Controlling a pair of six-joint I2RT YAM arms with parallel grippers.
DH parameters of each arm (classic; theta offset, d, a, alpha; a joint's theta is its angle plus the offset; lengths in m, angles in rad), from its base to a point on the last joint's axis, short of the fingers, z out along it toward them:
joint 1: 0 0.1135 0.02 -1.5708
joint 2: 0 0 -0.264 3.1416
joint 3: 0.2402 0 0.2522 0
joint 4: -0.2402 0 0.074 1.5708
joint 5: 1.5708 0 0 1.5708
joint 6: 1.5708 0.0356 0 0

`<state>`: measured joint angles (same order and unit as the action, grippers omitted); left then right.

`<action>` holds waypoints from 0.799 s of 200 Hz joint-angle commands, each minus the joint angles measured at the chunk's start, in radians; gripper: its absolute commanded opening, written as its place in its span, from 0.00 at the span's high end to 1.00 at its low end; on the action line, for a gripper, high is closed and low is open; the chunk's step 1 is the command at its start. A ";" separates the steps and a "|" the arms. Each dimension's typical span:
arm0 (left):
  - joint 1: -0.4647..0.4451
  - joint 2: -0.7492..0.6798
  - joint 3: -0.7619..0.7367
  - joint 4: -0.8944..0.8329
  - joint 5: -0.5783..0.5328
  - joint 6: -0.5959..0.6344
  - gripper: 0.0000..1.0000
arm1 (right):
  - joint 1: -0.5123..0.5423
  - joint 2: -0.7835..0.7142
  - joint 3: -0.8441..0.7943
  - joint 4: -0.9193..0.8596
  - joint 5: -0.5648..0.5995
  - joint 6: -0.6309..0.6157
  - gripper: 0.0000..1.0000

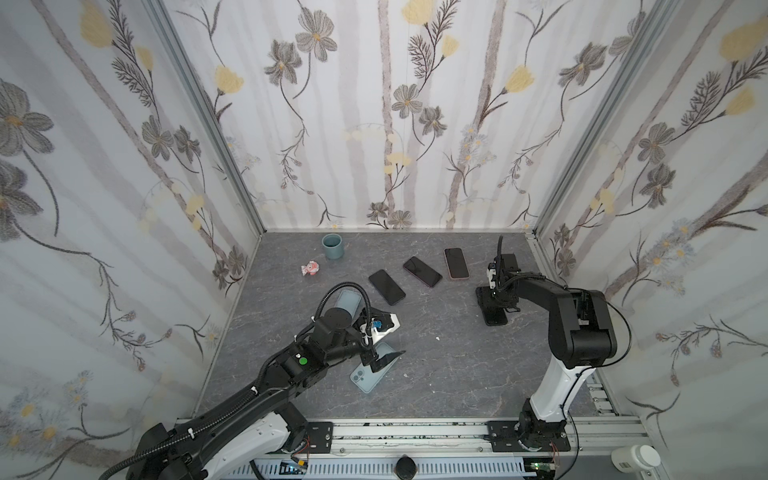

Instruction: Put the phone into the phone case

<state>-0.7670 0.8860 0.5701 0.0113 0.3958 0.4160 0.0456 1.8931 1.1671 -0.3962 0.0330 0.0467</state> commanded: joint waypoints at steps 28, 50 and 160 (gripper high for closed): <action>-0.001 0.000 -0.004 0.029 -0.012 0.013 0.00 | -0.042 0.157 0.194 -0.095 0.111 0.039 0.33; 0.000 0.004 -0.005 0.025 -0.024 0.019 0.00 | -0.048 0.240 0.334 -0.126 0.109 0.041 0.34; 0.018 0.013 -0.008 0.030 -0.044 0.040 0.00 | -0.040 0.534 0.814 -0.161 -0.066 0.066 0.32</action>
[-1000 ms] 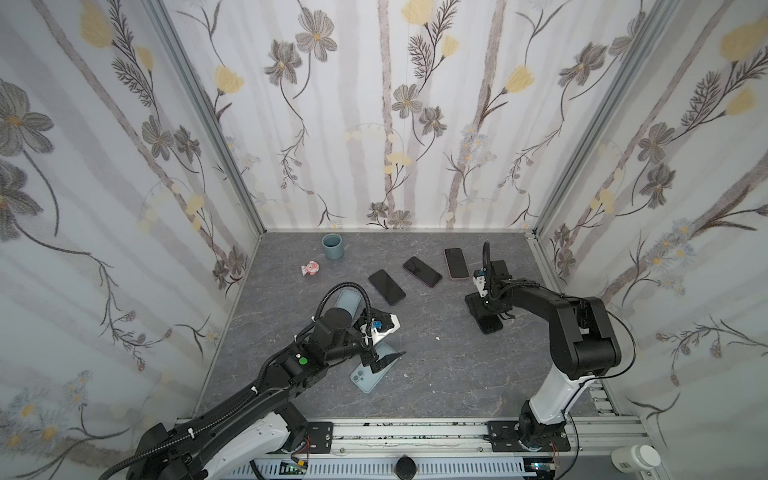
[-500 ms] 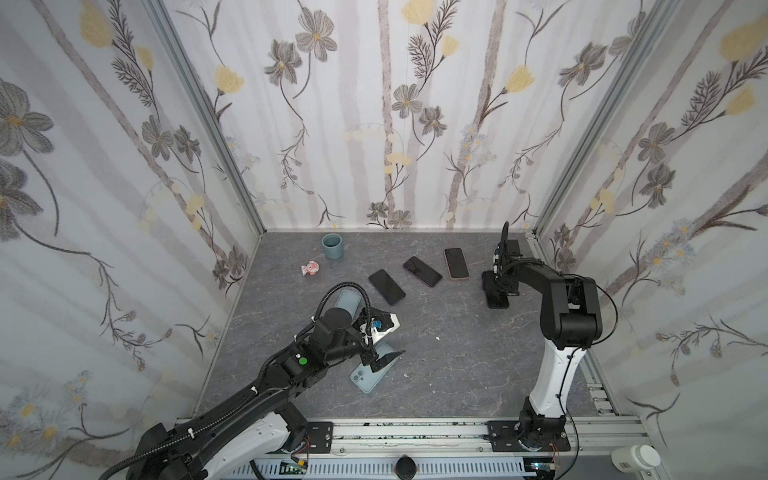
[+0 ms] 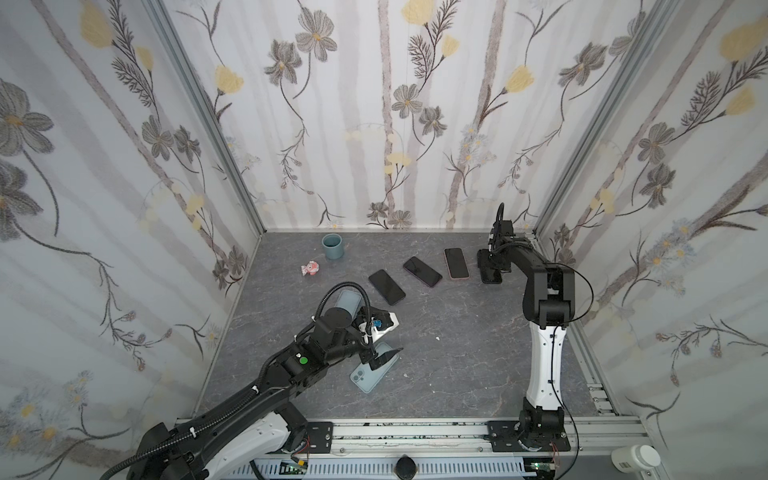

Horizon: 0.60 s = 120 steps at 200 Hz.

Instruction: Put the phone into the phone case

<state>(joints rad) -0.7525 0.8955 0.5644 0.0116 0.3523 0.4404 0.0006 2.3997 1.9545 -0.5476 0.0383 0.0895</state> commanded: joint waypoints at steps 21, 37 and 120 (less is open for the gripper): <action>0.007 0.002 -0.003 0.029 0.000 0.015 0.00 | 0.009 0.047 0.048 0.005 -0.097 0.033 0.32; 0.010 0.003 -0.004 0.031 -0.001 0.016 0.00 | 0.013 0.056 0.061 0.006 -0.105 0.038 0.31; 0.015 -0.001 -0.003 0.037 -0.001 0.014 0.00 | 0.019 0.034 0.063 -0.022 -0.139 0.036 0.04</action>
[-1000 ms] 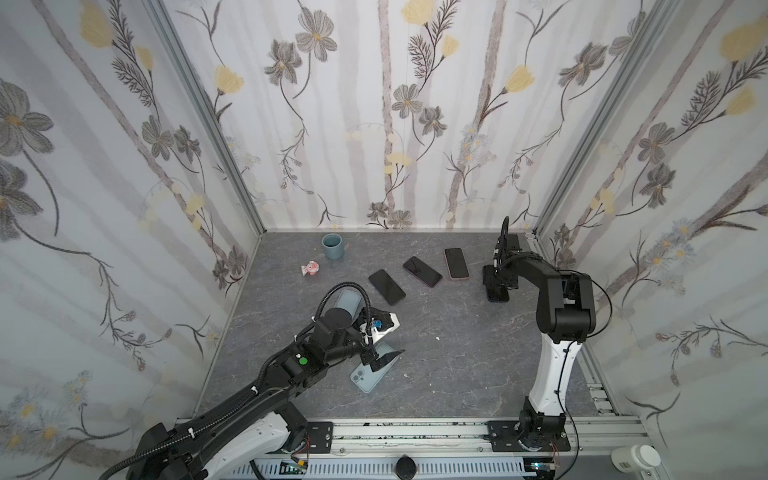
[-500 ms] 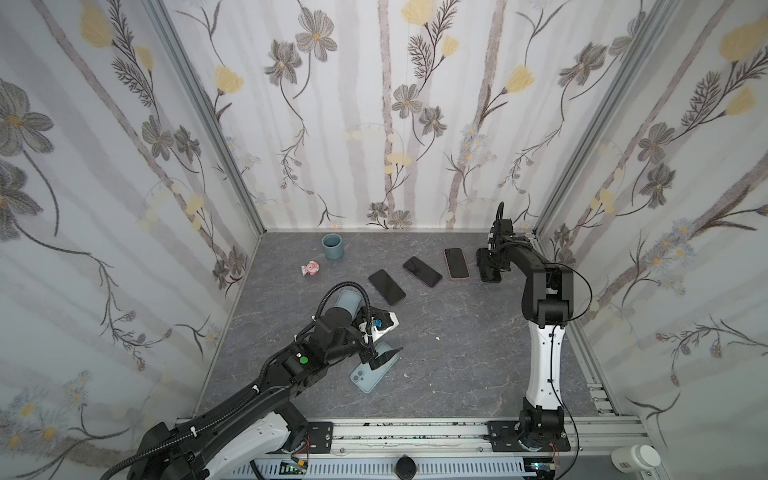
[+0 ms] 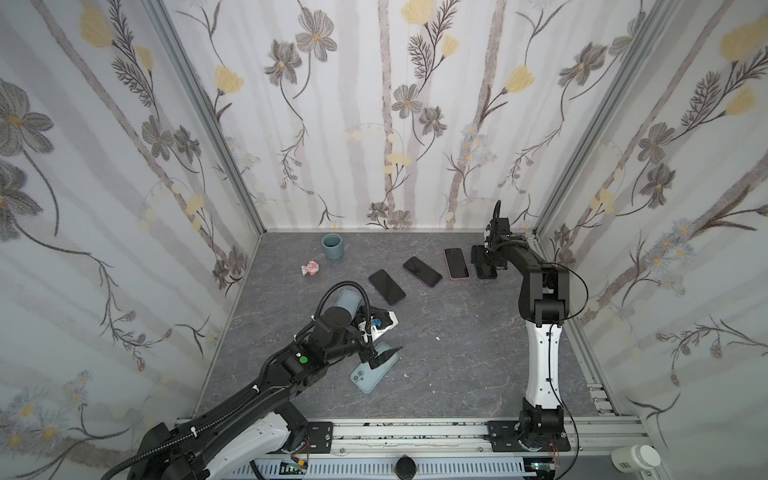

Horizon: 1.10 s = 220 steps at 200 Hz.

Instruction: Put the phone into the phone case

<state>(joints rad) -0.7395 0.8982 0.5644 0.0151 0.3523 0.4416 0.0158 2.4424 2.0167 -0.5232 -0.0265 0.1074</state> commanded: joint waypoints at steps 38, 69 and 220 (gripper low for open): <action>0.002 -0.003 -0.001 0.042 0.000 0.009 0.00 | 0.006 -0.053 0.001 -0.056 -0.035 0.026 0.00; 0.004 -0.009 0.005 0.068 -0.033 -0.017 0.00 | 0.016 -0.113 -0.007 -0.050 0.036 0.038 0.00; 0.082 0.025 0.134 0.084 -0.420 -0.371 0.00 | 0.312 -0.496 -0.551 0.263 -0.022 0.082 0.01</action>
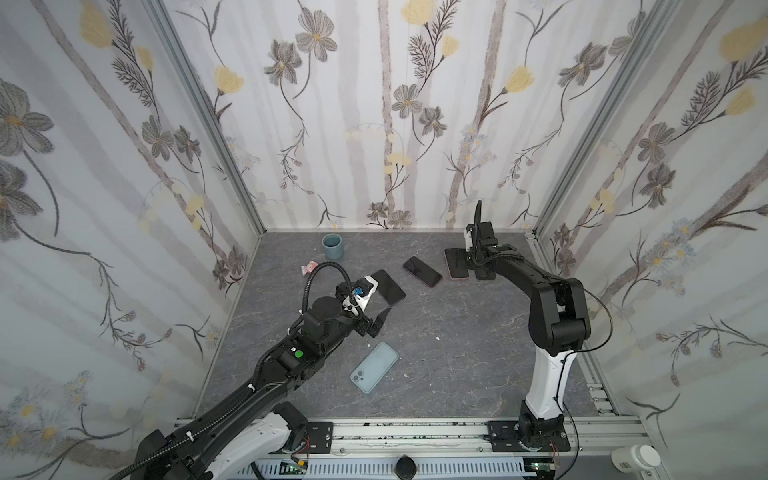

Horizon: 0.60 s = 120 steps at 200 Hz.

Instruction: Put the phone into the phone case

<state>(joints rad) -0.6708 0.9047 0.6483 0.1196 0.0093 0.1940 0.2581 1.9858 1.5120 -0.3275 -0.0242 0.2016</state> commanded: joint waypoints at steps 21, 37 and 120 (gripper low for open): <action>0.034 0.074 0.135 -0.107 -0.093 -0.229 0.00 | 0.154 -0.051 -0.080 0.074 -0.012 -0.036 0.01; 0.056 0.117 0.180 -0.161 -0.080 -0.285 0.00 | 0.208 -0.046 -0.096 0.093 -0.012 -0.061 0.01; 0.177 0.292 0.327 -0.327 0.179 -0.445 0.00 | 0.203 0.182 0.171 -0.063 -0.003 -0.205 0.00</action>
<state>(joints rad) -0.5175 1.1610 0.9478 -0.1520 0.0772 -0.1879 0.4786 2.1185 1.6066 -0.3393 -0.0238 0.0586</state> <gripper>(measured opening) 0.997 0.997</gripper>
